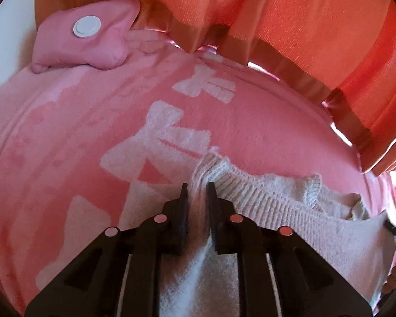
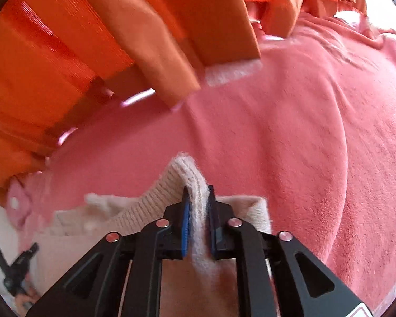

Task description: Fold small clothes

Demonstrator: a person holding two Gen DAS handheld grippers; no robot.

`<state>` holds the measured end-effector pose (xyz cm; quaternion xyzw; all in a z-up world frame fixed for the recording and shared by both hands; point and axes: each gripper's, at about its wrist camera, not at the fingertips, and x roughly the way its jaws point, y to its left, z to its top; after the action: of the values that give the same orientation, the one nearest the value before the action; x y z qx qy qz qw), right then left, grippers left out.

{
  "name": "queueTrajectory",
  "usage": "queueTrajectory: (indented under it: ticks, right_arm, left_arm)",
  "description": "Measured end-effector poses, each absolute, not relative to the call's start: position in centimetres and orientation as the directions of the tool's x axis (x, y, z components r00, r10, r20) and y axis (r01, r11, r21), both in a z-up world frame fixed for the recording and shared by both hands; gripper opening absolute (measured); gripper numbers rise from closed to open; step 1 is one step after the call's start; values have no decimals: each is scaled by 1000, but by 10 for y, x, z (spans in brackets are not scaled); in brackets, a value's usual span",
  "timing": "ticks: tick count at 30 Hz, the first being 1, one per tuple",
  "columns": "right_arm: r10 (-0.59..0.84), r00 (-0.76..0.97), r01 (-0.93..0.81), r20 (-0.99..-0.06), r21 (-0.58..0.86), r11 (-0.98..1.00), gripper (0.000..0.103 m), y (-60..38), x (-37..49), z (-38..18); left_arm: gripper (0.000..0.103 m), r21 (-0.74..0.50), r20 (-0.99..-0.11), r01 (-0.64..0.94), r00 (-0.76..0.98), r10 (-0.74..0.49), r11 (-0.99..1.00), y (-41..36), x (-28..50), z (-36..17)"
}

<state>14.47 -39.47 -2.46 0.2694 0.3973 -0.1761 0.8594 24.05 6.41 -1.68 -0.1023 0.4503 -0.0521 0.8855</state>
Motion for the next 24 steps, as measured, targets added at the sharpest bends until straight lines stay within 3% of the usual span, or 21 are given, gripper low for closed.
queueTrajectory:
  ticks: [2,4,6,7,9,11,13,18,21,24]
  right_arm:
    - [-195,604,573,-773,250,780,21,-388,140,-15]
    - [-210,686,510,-697,255,821,21,-366,132,11]
    - [-110,755,365,-646,274,890,22,-333,132,27]
    - [17,767,218,-641,287,933,23,-305,138,30]
    - [211,689,31,-693,319,947,24,-257,150,15]
    - [287,558,-56,-779,310,949,23,-213,162,-14]
    - [227,489,-64,-842,225,972,19,-189,171,-40]
    - [228,583,0,-779,281,960,18,-202,164,-19]
    - [169,504,30,-847,212,977,17,-200,176,-39]
    - [152,533,23,-832,194,981,17,-198,176,-29]
  left_arm:
    - [17,-207,-775,-15,613,-155,978,61,231,-2]
    - [20,-203,-726,28,667,-170,979,52,217,21]
    - [38,-199,-668,107,712,-215,974,36,198,42]
    - [49,-207,-655,154,711,-254,966,26,190,45]
    - [49,-190,-679,253,664,-313,949,0,180,38]
    - [49,-130,-736,312,605,-303,941,-24,176,19]
    - [49,-55,-790,323,565,-239,945,-37,178,-3]
    - [49,-66,-793,299,563,-232,952,-35,178,-7]
    - [49,-61,-799,298,558,-226,953,-36,178,-10]
    - [49,-51,-799,299,561,-219,953,-39,178,-11]
